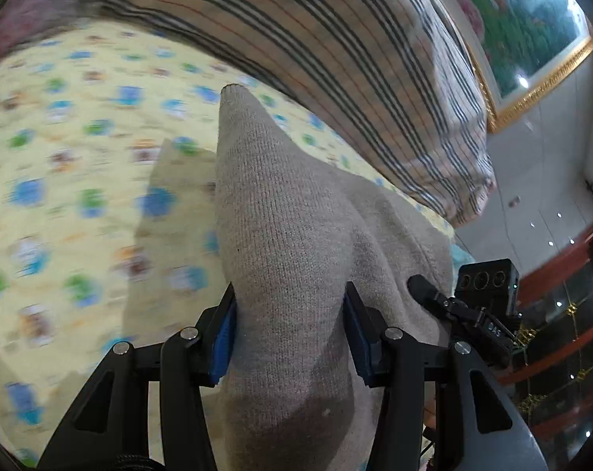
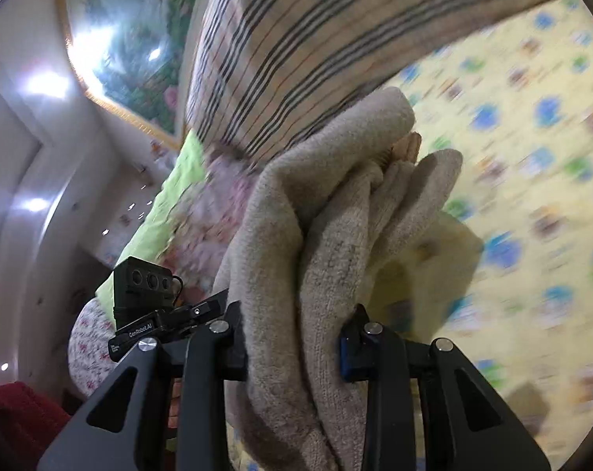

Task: Fold small clothes

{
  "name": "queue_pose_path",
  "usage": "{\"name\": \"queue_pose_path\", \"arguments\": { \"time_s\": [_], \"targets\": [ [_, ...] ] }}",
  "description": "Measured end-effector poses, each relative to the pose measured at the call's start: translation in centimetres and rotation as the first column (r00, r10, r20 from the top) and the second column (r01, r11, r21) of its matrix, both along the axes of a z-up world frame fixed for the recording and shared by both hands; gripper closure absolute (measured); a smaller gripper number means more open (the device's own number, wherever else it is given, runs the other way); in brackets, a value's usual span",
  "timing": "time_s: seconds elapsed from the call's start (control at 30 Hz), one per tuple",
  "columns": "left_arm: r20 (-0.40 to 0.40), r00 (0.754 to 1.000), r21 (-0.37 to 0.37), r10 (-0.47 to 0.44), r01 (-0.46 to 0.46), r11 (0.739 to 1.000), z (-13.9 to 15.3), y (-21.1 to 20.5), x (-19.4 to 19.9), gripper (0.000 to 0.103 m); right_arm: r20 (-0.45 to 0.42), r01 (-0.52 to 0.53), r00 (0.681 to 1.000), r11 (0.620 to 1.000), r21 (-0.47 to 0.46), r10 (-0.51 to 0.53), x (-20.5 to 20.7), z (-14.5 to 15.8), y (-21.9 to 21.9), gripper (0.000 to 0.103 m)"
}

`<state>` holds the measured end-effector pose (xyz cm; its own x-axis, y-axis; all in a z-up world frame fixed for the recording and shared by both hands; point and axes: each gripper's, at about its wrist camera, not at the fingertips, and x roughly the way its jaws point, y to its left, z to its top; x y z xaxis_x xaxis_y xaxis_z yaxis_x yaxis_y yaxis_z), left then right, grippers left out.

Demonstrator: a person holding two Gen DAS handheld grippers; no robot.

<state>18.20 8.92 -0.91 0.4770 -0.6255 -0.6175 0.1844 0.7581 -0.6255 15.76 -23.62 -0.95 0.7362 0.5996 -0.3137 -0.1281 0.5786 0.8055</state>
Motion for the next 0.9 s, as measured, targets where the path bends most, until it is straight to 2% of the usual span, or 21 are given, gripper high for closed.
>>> {"name": "queue_pose_path", "arguments": {
  "time_s": [0.1,0.17,0.23,0.27,0.3,0.37,0.43,0.53,0.63,0.7,0.77,0.83,0.87,0.9],
  "targets": [
    [-0.048,0.998,0.011,0.028,-0.028,1.000,-2.3,3.3,-1.0,0.054,-0.039,-0.045,0.998,0.999,0.024,0.046,1.6,-2.2,3.1,0.071],
    [-0.085,0.995,0.034,0.049,-0.046,0.998,-4.1,4.6,-1.2,0.054,-0.092,-0.060,0.994,0.998,0.000,0.060,2.8,-3.9,4.5,0.071],
    [-0.094,0.994,0.000,0.050,-0.051,0.999,-5.7,5.8,-1.7,0.052,-0.147,-0.061,0.988,0.997,-0.054,0.052,3.2,-5.4,5.3,0.067],
    [-0.091,0.995,-0.022,0.048,-0.050,0.999,-6.2,6.2,-2.0,0.050,-0.170,-0.055,0.985,0.996,-0.064,0.043,3.3,-6.2,5.4,0.061],
    [-0.090,0.995,-0.020,0.051,-0.053,0.998,-6.6,6.4,-2.2,0.046,-0.188,-0.045,0.982,0.998,-0.047,0.036,3.2,-6.8,4.9,0.055],
    [-0.090,0.994,-0.007,0.065,-0.066,0.998,-7.1,6.7,-2.7,0.040,-0.209,-0.011,0.978,1.000,0.004,0.011,2.9,-7.8,4.1,0.050],
    [-0.090,0.993,0.007,0.080,-0.080,0.997,-7.1,5.9,-2.6,0.036,-0.210,0.006,0.978,1.000,0.006,-0.004,2.5,-7.7,3.8,0.048],
    [-0.081,0.993,0.039,0.090,-0.087,0.995,-6.0,5.8,-2.7,0.037,-0.214,0.040,0.976,0.998,-0.049,-0.050,1.6,-6.1,3.6,0.047],
    [-0.044,0.994,0.072,0.102,-0.099,0.992,-4.0,6.7,-2.8,0.038,-0.170,0.104,0.977,0.985,-0.141,-0.127,0.5,-3.8,3.5,0.047],
    [-0.024,0.993,0.090,0.113,-0.110,0.990,-2.8,6.8,-1.8,0.038,-0.125,0.145,0.978,0.975,-0.171,-0.168,0.1,-2.3,2.9,0.047],
    [-0.006,0.993,0.087,0.118,-0.117,0.989,-2.1,6.6,-0.7,0.036,-0.132,0.136,0.978,0.974,-0.179,-0.161,1.2,-1.8,2.4,0.047],
    [-0.006,0.993,0.140,0.118,-0.116,0.983,-1.7,5.5,1.0,0.035,-0.154,0.135,0.974,0.968,-0.210,-0.169,2.7,-1.7,2.4,0.047],
    [-0.006,0.993,0.184,0.118,-0.115,0.976,-1.6,4.8,1.5,0.036,-0.172,0.128,0.971,0.969,-0.209,-0.165,3.8,-2.1,2.4,0.053],
    [0.007,0.993,0.252,0.118,-0.116,0.961,-1.7,3.9,1.9,0.038,-0.194,0.115,0.969,0.973,-0.200,-0.154,4.8,-2.7,2.5,0.077]
  ]
}}
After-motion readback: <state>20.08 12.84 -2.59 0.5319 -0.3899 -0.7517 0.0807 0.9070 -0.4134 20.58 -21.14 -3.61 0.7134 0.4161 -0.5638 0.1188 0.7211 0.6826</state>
